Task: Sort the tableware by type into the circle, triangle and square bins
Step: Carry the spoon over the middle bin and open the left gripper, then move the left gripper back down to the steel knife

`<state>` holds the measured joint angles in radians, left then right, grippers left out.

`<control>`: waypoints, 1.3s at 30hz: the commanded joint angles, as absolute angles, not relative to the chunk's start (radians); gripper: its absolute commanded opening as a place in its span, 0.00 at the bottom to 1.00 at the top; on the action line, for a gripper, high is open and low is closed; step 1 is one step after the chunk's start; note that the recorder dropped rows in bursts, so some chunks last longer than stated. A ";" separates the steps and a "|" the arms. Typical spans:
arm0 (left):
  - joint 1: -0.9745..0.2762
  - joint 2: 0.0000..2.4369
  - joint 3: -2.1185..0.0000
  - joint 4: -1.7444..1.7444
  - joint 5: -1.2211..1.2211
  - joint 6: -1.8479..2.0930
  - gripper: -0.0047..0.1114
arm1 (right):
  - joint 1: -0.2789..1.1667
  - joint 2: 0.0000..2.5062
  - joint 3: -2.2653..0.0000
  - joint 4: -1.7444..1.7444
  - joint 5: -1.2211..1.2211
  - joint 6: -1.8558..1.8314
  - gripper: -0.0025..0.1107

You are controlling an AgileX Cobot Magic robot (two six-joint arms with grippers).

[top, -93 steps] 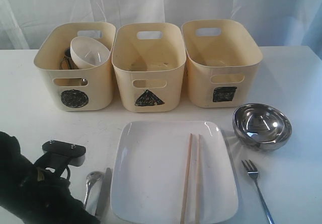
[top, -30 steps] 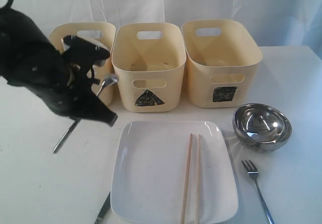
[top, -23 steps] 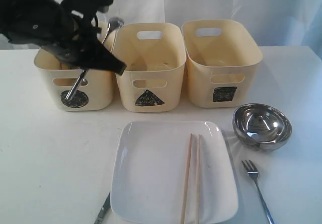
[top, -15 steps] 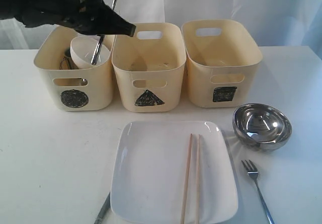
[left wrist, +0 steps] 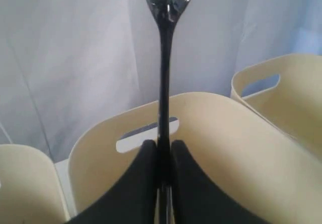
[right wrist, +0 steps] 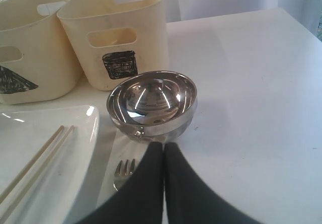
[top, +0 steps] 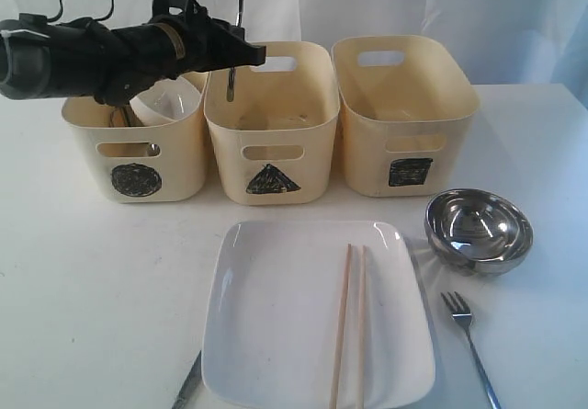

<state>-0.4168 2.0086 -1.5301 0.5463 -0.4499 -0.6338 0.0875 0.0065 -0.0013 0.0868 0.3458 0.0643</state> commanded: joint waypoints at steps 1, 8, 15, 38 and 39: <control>-0.416 2.001 -1.540 0.550 -0.478 -0.629 0.07 | 0.079 0.000 0.000 0.081 0.342 0.065 0.02; -0.416 2.001 -1.540 0.553 -0.476 -0.639 0.42 | 0.079 0.000 0.000 0.081 0.342 0.065 0.02; -0.416 1.990 -1.540 0.554 -0.472 -0.671 0.43 | 0.079 0.000 0.000 0.081 0.342 0.065 0.02; -0.552 1.337 -1.223 0.172 0.668 -0.280 0.43 | 0.079 0.000 0.000 0.081 0.342 0.065 0.02; -0.552 1.329 -1.223 0.093 0.720 -0.221 0.43 | 0.079 0.000 0.000 0.081 0.342 0.065 0.02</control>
